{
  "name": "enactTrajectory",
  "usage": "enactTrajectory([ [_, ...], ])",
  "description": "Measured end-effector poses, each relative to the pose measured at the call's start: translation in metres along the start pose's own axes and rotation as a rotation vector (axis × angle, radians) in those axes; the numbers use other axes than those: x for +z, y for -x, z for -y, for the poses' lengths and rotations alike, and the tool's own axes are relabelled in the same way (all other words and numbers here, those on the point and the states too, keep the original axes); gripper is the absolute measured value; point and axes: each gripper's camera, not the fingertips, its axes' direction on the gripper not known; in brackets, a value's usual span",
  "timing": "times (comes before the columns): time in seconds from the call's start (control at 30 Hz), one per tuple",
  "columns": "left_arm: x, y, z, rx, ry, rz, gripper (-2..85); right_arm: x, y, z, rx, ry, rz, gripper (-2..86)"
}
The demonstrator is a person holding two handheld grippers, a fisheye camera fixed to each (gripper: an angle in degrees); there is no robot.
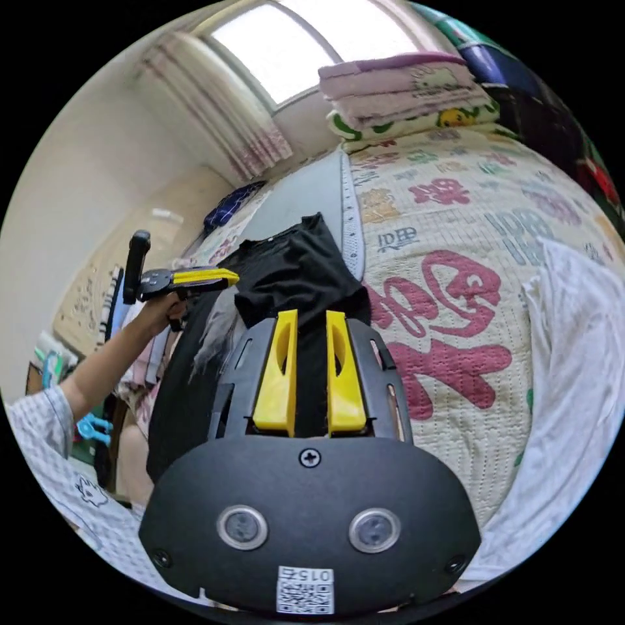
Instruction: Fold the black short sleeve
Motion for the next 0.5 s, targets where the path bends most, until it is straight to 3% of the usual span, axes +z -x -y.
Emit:
enactTrajectory([
  [0.23, 0.006, 0.0, -0.011, -0.027, 0.014, -0.118, 8.9, 0.052, 0.064, 0.006, -0.136, 0.11, -0.057, 10.5],
  [0.33, 0.005, -0.002, -0.014, 0.001, 0.013, -0.093, 7.4, 0.06, 0.066, 0.012, -0.06, 0.13, -0.155, 6.1],
  [0.4, 0.004, -0.004, -0.02, 0.011, 0.003, -0.022, 2.0, 0.054, 0.062, 0.011, -0.038, 0.099, -0.116, 3.4],
  [0.5, 0.002, 0.0, -0.032, -0.002, 0.006, -0.008, 0.5, 0.051, 0.059, 0.009, -0.034, 0.132, -0.069, 1.3],
])
